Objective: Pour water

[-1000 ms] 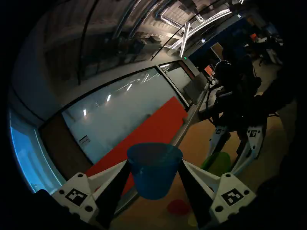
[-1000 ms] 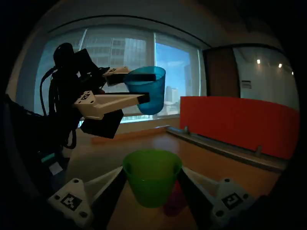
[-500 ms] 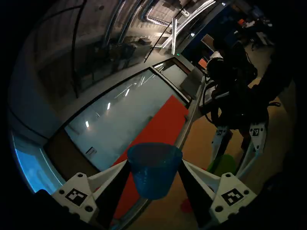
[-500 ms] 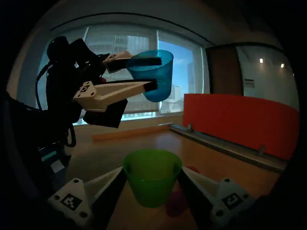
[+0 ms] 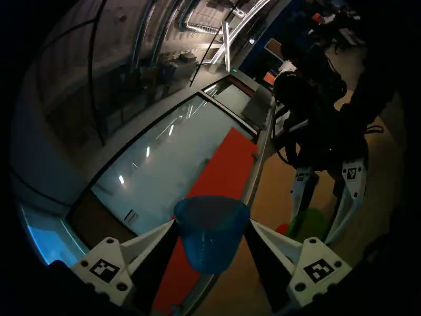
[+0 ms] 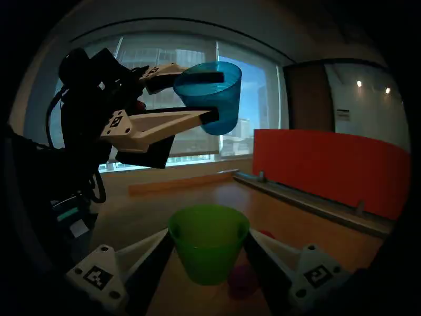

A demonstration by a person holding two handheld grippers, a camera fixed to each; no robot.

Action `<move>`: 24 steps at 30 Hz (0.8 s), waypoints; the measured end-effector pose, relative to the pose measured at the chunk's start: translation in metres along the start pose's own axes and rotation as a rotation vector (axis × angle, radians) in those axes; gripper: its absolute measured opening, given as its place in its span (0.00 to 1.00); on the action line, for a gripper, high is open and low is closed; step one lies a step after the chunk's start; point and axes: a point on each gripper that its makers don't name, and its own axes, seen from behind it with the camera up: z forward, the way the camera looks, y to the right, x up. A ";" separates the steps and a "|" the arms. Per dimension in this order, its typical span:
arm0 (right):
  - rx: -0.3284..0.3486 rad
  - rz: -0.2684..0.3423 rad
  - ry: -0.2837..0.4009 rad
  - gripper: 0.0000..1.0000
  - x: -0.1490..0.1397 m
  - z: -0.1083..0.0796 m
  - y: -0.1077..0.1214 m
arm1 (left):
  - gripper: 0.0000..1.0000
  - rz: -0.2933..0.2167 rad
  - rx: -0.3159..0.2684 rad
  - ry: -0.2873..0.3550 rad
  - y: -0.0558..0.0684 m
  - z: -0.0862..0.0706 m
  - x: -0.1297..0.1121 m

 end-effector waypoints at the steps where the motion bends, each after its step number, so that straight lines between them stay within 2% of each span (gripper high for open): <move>1: 0.000 0.000 0.000 0.90 0.000 0.000 0.000 | 0.85 0.008 0.000 0.000 0.000 0.000 0.000; 6: 0.001 0.001 0.002 0.90 0.000 0.002 0.000 | 0.85 0.043 0.006 -0.004 -0.002 0.001 0.002; 16: 0.002 -0.001 0.008 0.89 0.001 0.002 -0.002 | 0.85 0.124 0.005 -0.008 0.002 0.003 0.007; 24: 0.001 -0.002 0.006 0.90 0.002 0.001 -0.003 | 0.85 0.160 0.010 -0.010 0.002 0.006 0.009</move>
